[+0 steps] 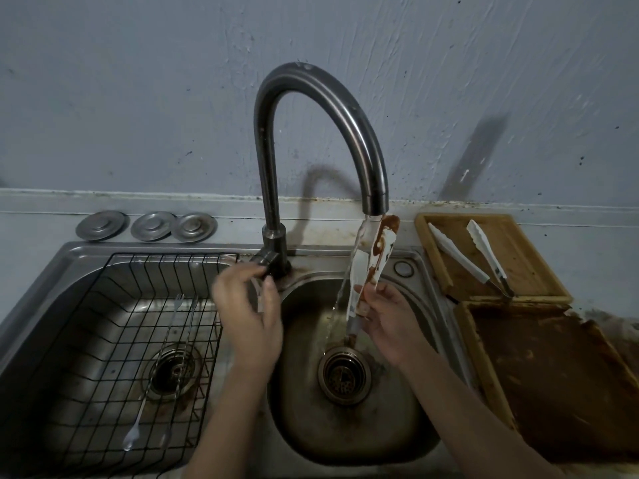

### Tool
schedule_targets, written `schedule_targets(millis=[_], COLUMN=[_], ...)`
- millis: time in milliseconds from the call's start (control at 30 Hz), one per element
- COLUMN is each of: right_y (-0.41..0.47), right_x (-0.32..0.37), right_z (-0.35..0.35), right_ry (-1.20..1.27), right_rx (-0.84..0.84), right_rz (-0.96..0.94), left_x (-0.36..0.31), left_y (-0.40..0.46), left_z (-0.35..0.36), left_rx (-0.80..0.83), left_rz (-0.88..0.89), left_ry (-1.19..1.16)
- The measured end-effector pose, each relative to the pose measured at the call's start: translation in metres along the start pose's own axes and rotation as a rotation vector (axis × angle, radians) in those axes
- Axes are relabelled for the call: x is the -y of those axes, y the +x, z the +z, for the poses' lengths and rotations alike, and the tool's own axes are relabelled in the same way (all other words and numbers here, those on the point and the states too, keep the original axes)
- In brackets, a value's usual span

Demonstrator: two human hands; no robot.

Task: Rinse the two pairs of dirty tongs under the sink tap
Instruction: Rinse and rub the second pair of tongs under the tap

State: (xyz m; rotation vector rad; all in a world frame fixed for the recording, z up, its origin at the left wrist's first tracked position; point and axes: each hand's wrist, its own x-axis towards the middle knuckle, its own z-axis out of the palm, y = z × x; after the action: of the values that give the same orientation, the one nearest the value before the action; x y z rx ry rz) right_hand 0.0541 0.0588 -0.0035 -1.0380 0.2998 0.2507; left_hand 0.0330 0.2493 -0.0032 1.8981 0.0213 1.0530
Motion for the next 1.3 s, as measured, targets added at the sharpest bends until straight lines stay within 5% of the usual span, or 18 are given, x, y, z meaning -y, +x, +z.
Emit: schedule_targets(millis=[133,200,267,500,667,1067,1300], right_y=[0.006,0.008,0.009,0.008,0.011,0.014,0.015], right_x=[-0.009,-0.013,-0.015,-0.014,-0.004,0.006,0.014], right_z=[0.016,0.02,0.023,0.022,0.015,0.02,0.017], right_ry=[-0.062,-0.053,-0.052,-0.023,0.055,0.198,0.234], right_rx=[-0.016,-0.007,-0.017,-0.056,-0.115,-0.142,-0.115], right_rz=[0.003,0.001,-0.002,-0.009,0.007,0.031,-0.014], left_x=[-0.014,-0.016,-0.014,-0.005,-0.002,-0.009,-0.018], left_y=[-0.016,-0.022,-0.025,-0.018,-0.019,-0.013,0.001], left_z=[0.016,0.023,0.025,0.018,0.017,0.04,0.045], left_rx=[0.575,0.743,0.808,0.912,0.883,0.735,0.858], left_rz=[-0.45,-0.675,-0.693,-0.689,-0.859,-0.708,-0.7], left_ry=[-0.183,-0.326,-0.335,-0.385,-0.51,-0.579,-0.608])
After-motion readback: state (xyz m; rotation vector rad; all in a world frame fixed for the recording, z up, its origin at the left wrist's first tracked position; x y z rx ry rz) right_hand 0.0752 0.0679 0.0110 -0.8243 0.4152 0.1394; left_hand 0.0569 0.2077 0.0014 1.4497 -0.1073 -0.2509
